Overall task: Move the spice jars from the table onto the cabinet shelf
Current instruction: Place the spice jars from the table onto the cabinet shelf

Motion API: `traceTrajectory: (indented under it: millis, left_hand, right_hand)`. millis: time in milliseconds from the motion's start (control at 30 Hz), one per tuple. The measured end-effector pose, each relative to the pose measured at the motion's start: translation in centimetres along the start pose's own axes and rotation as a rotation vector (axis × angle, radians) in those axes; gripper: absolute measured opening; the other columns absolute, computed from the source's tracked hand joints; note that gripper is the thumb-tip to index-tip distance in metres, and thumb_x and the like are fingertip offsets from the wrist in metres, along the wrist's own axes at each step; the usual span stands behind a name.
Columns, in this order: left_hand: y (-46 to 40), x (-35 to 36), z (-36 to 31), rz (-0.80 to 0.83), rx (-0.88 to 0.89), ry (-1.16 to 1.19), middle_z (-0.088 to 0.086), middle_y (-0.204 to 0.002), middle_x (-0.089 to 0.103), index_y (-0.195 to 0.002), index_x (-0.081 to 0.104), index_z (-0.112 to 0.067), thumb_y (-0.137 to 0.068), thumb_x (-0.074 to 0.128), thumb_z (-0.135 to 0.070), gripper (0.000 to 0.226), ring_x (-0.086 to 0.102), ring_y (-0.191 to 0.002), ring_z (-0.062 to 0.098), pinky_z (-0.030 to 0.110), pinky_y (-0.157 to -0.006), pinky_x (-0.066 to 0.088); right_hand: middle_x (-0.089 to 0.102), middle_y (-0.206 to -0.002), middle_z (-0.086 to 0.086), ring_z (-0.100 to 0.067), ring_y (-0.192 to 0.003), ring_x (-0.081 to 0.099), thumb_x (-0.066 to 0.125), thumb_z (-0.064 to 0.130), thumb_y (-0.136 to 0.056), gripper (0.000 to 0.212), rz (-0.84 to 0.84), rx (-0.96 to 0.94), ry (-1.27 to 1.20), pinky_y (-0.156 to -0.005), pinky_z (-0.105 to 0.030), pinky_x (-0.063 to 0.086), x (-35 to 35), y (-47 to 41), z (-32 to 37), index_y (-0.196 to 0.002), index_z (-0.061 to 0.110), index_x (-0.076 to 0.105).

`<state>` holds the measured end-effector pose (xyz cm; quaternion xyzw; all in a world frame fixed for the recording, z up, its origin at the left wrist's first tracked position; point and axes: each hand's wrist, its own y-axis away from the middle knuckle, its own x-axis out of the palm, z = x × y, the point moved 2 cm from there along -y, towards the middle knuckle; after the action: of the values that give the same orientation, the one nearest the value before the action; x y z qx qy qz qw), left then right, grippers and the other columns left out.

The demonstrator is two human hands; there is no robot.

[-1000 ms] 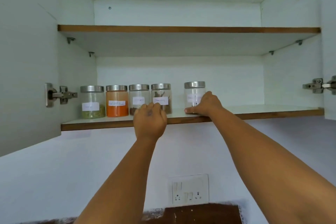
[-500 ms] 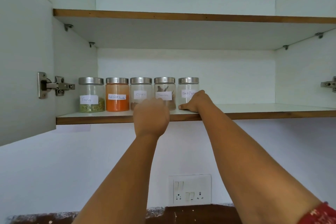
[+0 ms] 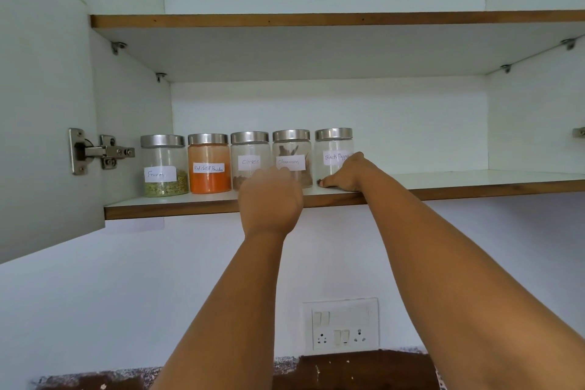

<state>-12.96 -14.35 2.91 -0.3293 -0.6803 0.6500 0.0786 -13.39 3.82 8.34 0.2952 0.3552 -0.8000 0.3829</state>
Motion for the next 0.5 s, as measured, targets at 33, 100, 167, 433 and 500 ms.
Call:
traceTrajectory:
  millis: [33, 100, 167, 433, 500]
  left_hand:
    - [-0.04, 0.02, -0.03, 0.004, 0.001, -0.004, 0.002, -0.092, 0.067, -0.098, 0.066, -0.014, -0.093, 0.039, -0.027, 0.03, 0.047, -0.078, 0.013, 0.027, -0.068, 0.036]
    - [-0.14, -0.05, -0.04, 0.014, 0.003, -0.005, 0.002, -0.094, 0.068, -0.1, 0.066, -0.014, -0.094, 0.039, -0.027, 0.031, 0.051, -0.081, 0.016, 0.028, -0.069, 0.037]
    - [-0.12, -0.06, -0.03, 0.02, 0.004, -0.016, 0.002, -0.095, 0.067, -0.101, 0.066, -0.015, -0.094, 0.038, -0.028, 0.031, 0.052, -0.082, 0.017, 0.029, -0.07, 0.038]
    - [0.01, -0.09, -0.14, 0.03, -0.005, -0.032, 0.002, -0.098, 0.068, -0.105, 0.066, -0.015, -0.095, 0.038, -0.028, 0.033, 0.054, -0.086, 0.018, 0.031, -0.074, 0.04]
    - [-0.01, -0.09, -0.11, 0.037, -0.007, -0.032, 0.002, -0.099, 0.068, -0.106, 0.065, -0.016, -0.095, 0.037, -0.029, 0.033, 0.055, -0.087, 0.019, 0.032, -0.076, 0.042]
  right_hand:
    - [0.044, -0.138, -0.014, -0.029, -0.123, 0.05, 0.078, 0.05, -0.073, 0.103, -0.002, -0.004, 0.012, -0.087, -0.032, 0.041, -0.06, -0.01, -0.06, -0.143, -0.001, 0.021]
    - [0.044, -0.138, -0.013, -0.028, -0.122, 0.05, 0.077, 0.052, -0.073, 0.101, -0.014, -0.015, 0.04, -0.089, -0.032, 0.043, -0.2, 0.05, -0.12, -0.142, 0.0, 0.025]
    - [0.042, -0.139, -0.013, -0.028, -0.123, 0.049, 0.078, 0.053, -0.072, 0.101, -0.028, -0.03, 0.057, -0.092, -0.032, 0.043, -0.28, 0.09, -0.11, -0.143, 0.001, 0.027]
    - [0.045, -0.133, -0.011, -0.027, -0.118, 0.052, 0.078, 0.056, -0.068, 0.101, -0.052, -0.023, 0.065, -0.083, -0.031, 0.044, -0.23, 0.0, -0.39, -0.14, 0.001, 0.031]
    - [0.045, -0.133, -0.012, -0.027, -0.117, 0.052, 0.078, 0.056, -0.067, 0.101, -0.052, -0.027, 0.063, -0.084, -0.032, 0.044, -0.15, -0.09, -0.39, -0.139, 0.002, 0.032]
